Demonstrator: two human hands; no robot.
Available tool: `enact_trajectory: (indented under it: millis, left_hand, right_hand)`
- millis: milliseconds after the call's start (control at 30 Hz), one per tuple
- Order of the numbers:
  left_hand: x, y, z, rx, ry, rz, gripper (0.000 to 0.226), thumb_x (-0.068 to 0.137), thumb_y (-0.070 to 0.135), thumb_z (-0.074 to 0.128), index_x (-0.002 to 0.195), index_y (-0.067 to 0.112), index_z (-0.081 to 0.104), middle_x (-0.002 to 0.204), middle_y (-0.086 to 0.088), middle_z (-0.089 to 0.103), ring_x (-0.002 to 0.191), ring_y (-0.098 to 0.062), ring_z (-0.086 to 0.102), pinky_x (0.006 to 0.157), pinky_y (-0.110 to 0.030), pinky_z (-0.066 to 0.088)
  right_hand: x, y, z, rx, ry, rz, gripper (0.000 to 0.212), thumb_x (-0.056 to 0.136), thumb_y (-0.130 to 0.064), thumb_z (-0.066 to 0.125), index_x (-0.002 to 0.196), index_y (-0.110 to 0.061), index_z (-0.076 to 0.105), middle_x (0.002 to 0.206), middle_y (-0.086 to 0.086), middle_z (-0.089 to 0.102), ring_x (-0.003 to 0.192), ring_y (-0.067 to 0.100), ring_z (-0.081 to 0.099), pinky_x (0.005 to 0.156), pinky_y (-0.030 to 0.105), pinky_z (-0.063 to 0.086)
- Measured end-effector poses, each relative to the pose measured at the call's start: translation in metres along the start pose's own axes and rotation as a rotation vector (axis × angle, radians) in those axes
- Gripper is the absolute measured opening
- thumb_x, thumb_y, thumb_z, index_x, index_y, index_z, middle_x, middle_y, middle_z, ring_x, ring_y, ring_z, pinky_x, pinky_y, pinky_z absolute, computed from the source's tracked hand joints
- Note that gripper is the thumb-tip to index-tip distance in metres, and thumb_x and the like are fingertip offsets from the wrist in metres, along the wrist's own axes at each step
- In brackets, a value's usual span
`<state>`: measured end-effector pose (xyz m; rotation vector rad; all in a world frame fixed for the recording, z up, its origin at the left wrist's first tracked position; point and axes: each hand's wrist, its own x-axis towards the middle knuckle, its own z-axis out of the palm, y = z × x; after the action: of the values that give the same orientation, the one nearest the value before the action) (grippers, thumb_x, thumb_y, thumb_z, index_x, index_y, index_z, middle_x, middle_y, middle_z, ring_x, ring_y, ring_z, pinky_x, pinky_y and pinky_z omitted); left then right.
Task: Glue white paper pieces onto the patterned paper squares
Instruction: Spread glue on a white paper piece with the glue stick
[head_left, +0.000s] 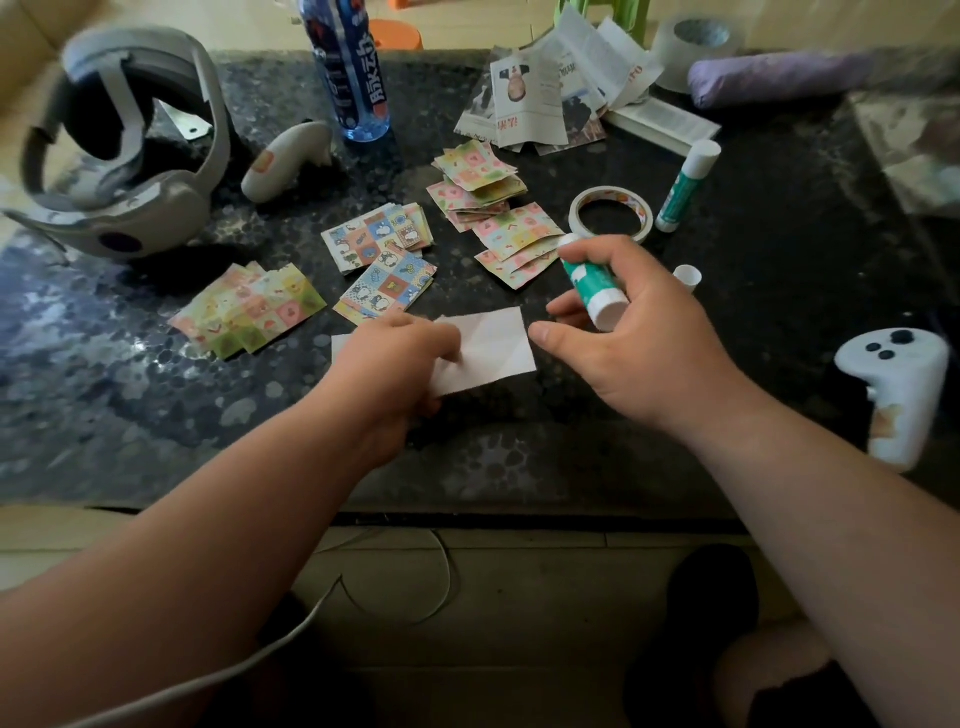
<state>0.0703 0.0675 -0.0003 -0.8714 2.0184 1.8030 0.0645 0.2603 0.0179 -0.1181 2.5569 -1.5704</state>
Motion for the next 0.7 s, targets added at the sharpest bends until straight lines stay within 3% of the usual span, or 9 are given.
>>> enact_trajectory:
  millis: [100, 233, 367, 433, 533, 633, 700]
  left_hand:
    - [-0.004, -0.01, -0.005, -0.02, -0.014, 0.008, 0.026, 0.069, 0.005, 0.071, 0.092, 0.014, 0.063, 0.097, -0.012, 0.058, 0.077, -0.028, 0.052, 0.064, -0.038, 0.047]
    - [-0.008, -0.019, -0.01, 0.031, 0.006, 0.056, 0.039, 0.078, 0.004, 0.073, 0.11, 0.023, 0.06, 0.108, -0.012, 0.06, 0.071, -0.022, 0.055, 0.055, -0.031, 0.046]
    - [-0.009, -0.025, -0.016, 0.148, 0.01, 0.123, 0.044, 0.08, 0.009, 0.073, 0.117, 0.026, 0.056, 0.108, -0.009, 0.062, 0.068, -0.019, 0.059, 0.057, -0.03, 0.045]
    - [-0.01, -0.028, -0.019, 0.291, 0.013, 0.206, 0.045, 0.082, 0.014, 0.071, 0.12, 0.027, 0.052, 0.106, 0.002, 0.06, 0.072, -0.013, 0.062, 0.057, -0.026, 0.046]
    - [-0.015, -0.034, -0.024, 0.63, 0.036, 0.404, 0.053, 0.084, 0.023, 0.07, 0.131, 0.03, 0.045, 0.111, 0.016, 0.051, 0.092, -0.004, 0.056, 0.072, -0.021, 0.045]
    - [-0.014, -0.049, -0.027, 0.98, 0.094, 0.701, 0.053, 0.081, 0.029, 0.072, 0.13, 0.024, 0.052, 0.131, 0.003, 0.046, 0.118, -0.021, 0.048, 0.096, -0.033, 0.042]
    - [-0.014, -0.057, -0.025, 1.086, 0.119, 0.819, 0.056, 0.077, 0.026, 0.073, 0.13, 0.024, 0.055, 0.136, -0.002, 0.045, 0.122, -0.029, 0.045, 0.099, -0.043, 0.038]
  right_hand:
    - [0.0, -0.001, 0.007, 0.018, -0.011, 0.036, 0.057, 0.08, -0.026, 0.087, 0.118, -0.048, 0.05, 0.105, -0.01, 0.065, 0.086, 0.009, 0.069, 0.071, 0.013, 0.057]
    - [0.001, 0.001, 0.02, -0.028, -0.069, 0.079, 0.068, 0.081, -0.004, 0.081, 0.124, -0.047, 0.049, 0.106, -0.009, 0.062, 0.086, 0.012, 0.069, 0.071, 0.018, 0.059]
    - [0.002, 0.004, 0.03, -0.07, -0.098, 0.075, 0.07, 0.082, 0.002, 0.075, 0.125, -0.047, 0.048, 0.105, -0.009, 0.06, 0.091, 0.01, 0.066, 0.066, 0.011, 0.056]
    - [0.003, 0.006, 0.035, -0.104, -0.095, 0.066, 0.069, 0.082, 0.001, 0.074, 0.124, -0.048, 0.047, 0.104, -0.009, 0.06, 0.091, 0.01, 0.066, 0.066, 0.013, 0.056]
    - [0.003, 0.011, 0.044, -0.158, -0.097, 0.055, 0.068, 0.083, -0.002, 0.074, 0.125, -0.048, 0.046, 0.103, -0.01, 0.059, 0.09, 0.009, 0.066, 0.071, 0.016, 0.054]
    - [0.003, 0.016, 0.05, -0.194, -0.107, 0.057, 0.069, 0.084, -0.002, 0.073, 0.127, -0.048, 0.046, 0.102, -0.01, 0.059, 0.09, 0.009, 0.066, 0.077, 0.02, 0.056]
    - [0.002, 0.019, 0.051, -0.224, -0.111, 0.055, 0.068, 0.085, -0.002, 0.072, 0.129, -0.047, 0.046, 0.102, -0.01, 0.059, 0.092, 0.01, 0.065, 0.081, 0.023, 0.056]
